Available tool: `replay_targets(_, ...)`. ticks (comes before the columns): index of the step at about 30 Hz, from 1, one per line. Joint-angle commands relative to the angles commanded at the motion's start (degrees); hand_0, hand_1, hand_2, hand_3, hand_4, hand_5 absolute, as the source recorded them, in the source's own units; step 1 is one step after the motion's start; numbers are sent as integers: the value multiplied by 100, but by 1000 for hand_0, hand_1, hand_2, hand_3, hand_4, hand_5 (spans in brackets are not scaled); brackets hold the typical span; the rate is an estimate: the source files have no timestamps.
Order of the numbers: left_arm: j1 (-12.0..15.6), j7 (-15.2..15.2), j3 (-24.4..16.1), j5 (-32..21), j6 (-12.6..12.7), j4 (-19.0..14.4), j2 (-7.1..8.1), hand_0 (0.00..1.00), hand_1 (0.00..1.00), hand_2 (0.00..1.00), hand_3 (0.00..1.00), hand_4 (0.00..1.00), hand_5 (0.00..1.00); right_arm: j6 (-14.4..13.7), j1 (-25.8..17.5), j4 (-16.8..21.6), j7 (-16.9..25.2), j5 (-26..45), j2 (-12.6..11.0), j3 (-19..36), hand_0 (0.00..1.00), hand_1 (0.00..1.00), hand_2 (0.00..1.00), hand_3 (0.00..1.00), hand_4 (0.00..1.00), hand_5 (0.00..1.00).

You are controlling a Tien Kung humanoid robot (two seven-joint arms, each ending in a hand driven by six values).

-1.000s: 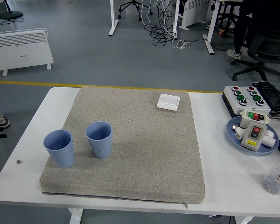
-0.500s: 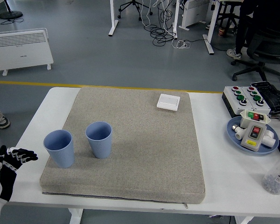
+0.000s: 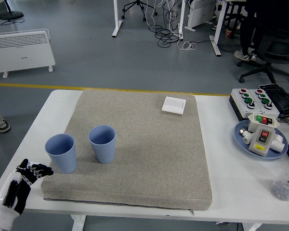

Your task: Push cup pick cup insert cup

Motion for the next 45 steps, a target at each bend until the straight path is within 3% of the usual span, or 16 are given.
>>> replay_targets(4,-255,75,133,212,4,151,89,552,530,500,454,590,998,0,-1,0,-1,-5,5,5,677,592,602,579,101,565)
replay_targets(9,-364,114,298,218,-30,255,172,550,529,496,453,593,998,-5,4,0,4,12,11,9,677,592,601,579,101,563)
replay_targets(23,-665,181,620,409,-54,557,199,554,532,494,450,594,998,-12,1,0,5,-2,35,23,677,592,602,577,101,566)
replay_targets(30,-772,374,670,760,-91,631,276,561,532,492,450,595,998,-16,3,0,11,37,38,5,676,592,602,579,101,567)
replay_targets(45,-968,559,694,1113,-91,798,297,601,539,497,451,595,998,-12,-1,0,6,20,41,6,677,592,602,579,101,567)
